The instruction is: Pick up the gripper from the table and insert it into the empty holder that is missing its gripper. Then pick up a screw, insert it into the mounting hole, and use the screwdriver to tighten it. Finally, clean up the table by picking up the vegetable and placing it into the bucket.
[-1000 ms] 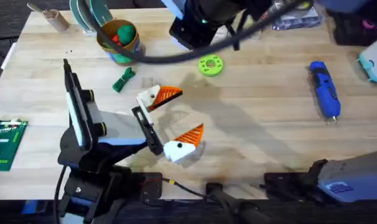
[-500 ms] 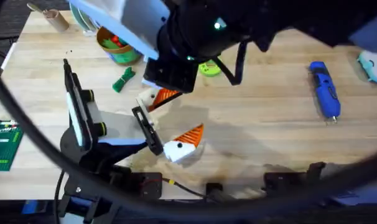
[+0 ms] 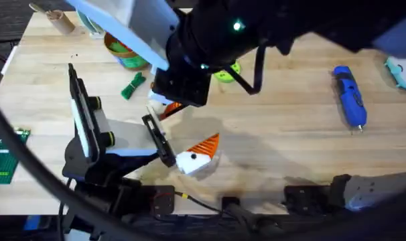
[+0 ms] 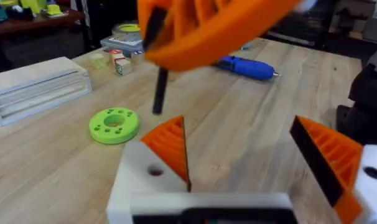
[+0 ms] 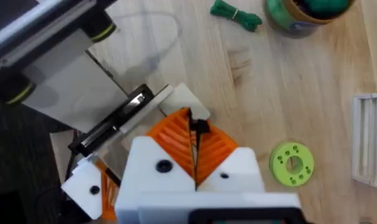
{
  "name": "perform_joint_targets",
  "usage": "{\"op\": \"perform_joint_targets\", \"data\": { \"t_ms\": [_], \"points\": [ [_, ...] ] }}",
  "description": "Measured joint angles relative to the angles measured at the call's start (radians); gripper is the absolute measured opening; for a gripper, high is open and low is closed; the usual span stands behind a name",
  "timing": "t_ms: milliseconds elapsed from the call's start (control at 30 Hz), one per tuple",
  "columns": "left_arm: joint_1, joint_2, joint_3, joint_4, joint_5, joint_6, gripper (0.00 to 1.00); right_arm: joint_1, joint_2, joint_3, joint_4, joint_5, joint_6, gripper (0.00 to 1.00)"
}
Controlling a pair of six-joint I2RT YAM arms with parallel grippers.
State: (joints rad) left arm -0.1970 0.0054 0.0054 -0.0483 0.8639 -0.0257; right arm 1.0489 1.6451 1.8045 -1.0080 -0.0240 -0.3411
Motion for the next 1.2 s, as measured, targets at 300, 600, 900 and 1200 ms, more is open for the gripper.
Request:
{"op": "perform_joint_targets", "data": {
  "t_ms": [300,600,900,1200],
  "points": [
    [0.0,0.0,0.0,-0.007,0.0,0.0,0.994,0.0,0.009,-0.046,0.013,-0.007,0.0,0.008],
    [0.0,0.0,0.0,-0.008,-0.02,-0.019,0.993,0.0,0.052,-0.048,0.028,0.004,0.0,0.007],
    [0.0,0.0,0.0,-0.008,-0.027,-0.035,0.993,0.0,0.052,-0.048,0.028,0.035,0.0,0.007],
    [0.0,0.0,0.0,-0.008,-0.03,-0.035,0.993,0.0,0.052,-0.048,0.028,0.015,0.0,0.007]
  ]
}}
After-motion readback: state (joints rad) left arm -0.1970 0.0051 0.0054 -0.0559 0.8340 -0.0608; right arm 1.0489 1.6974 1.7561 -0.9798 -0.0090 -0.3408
